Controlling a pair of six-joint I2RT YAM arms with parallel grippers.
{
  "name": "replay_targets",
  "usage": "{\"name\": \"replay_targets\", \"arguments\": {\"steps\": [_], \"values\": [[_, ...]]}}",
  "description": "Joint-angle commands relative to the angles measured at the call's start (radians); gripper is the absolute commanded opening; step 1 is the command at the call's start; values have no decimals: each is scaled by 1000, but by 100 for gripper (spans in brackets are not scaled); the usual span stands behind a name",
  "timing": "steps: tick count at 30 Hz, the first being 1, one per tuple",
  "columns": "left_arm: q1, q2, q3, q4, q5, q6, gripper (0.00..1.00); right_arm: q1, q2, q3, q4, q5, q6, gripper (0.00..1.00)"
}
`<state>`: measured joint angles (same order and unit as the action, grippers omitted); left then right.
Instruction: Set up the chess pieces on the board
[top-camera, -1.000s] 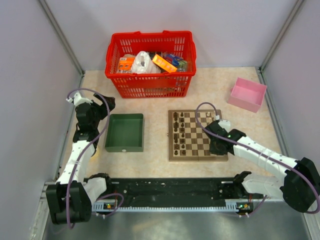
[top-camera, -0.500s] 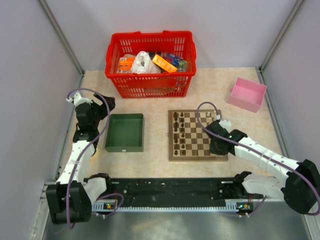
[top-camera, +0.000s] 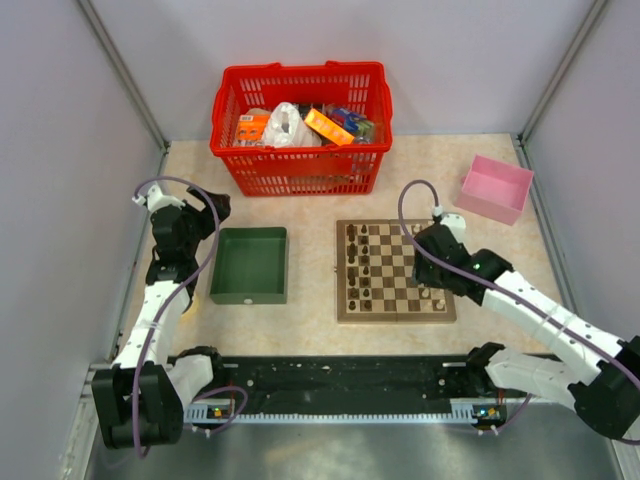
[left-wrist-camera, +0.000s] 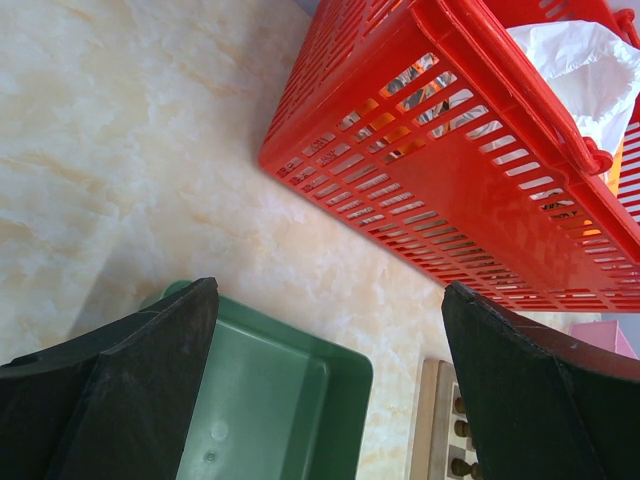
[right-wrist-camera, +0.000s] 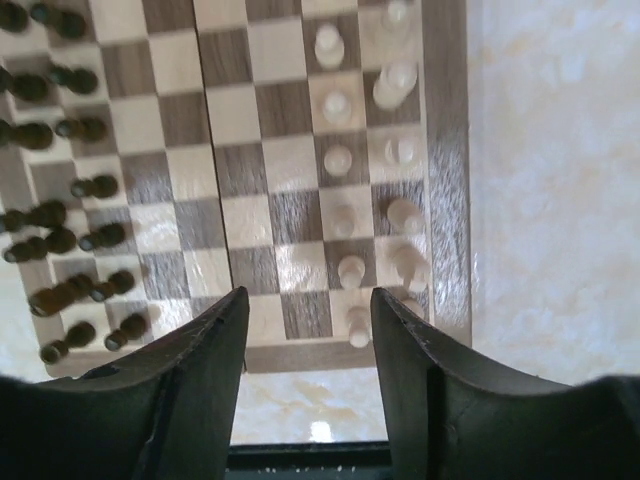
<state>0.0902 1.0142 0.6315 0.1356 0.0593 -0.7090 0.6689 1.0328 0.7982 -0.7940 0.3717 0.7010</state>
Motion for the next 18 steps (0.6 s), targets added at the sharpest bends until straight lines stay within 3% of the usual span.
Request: {"name": "replay_targets", "arguments": {"steps": [1, 4, 9, 13, 15, 18], "values": [[5, -23, -4, 53, -12, -17, 99, -25, -20, 116, 41, 163, -104, 56], [3, -14, 11, 39, -12, -18, 99, -135, -5, 142, 116, 176, -184, 69], [5, -3, 74, -66, -49, -7, 99, -493, 35, 162, 263, -46, -235, 80], [5, -5, 85, -96, -102, -9, 99, -664, 65, 151, 363, -195, -186, 90], [5, -3, 86, -94, -111, -9, 99, -726, 67, 109, 432, -162, -175, 99], [5, 4, 108, -125, -147, 2, 99, -770, 66, 67, 492, -68, -196, 99]]}}
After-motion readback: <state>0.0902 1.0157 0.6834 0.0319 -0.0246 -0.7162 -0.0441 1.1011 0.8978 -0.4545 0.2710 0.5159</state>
